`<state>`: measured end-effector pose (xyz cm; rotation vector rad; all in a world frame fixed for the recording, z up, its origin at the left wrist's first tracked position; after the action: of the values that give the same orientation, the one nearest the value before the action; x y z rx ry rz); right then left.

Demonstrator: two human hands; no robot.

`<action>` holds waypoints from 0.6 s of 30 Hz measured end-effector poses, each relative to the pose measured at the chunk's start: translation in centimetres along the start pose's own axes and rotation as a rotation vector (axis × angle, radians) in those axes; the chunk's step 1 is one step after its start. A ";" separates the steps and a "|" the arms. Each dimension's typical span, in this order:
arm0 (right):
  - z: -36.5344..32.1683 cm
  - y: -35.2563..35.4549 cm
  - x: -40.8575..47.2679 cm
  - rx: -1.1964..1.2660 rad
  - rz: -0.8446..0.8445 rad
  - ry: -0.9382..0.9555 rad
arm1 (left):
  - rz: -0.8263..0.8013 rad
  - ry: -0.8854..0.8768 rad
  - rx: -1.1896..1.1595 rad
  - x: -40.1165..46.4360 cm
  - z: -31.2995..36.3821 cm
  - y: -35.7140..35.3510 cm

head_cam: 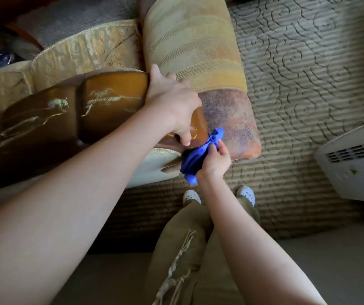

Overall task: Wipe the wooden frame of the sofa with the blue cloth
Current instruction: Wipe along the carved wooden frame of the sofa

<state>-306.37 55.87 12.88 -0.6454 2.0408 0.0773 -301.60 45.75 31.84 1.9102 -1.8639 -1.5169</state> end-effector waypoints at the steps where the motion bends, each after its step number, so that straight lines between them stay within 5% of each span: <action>1: 0.4 -0.1 -0.5 -0.033 -0.021 0.011 | -0.001 0.003 0.005 0.0 0.0 0.0; 12: 5.3 -0.9 -3.9 -0.154 -0.009 -0.105 | -0.034 0.004 -0.011 0.0 0.0 0.1; 18: 5.2 -0.5 -3.6 -0.171 -0.207 -0.176 | -0.031 0.002 -0.027 -0.1 -0.1 0.1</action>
<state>-300.63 58.48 13.14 -0.9206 1.8010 0.1822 -301.57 45.75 32.05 1.9365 -1.8122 -1.5407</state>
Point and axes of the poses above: each hand's wrist, its own x-axis towards the middle knuckle, its own y-axis out of the back of the hand, z = x × y, the point moved 6 cm from there along x, towards the middle knuckle, and after that the axes turned 8 degrees about x, right-handed, at the moved point
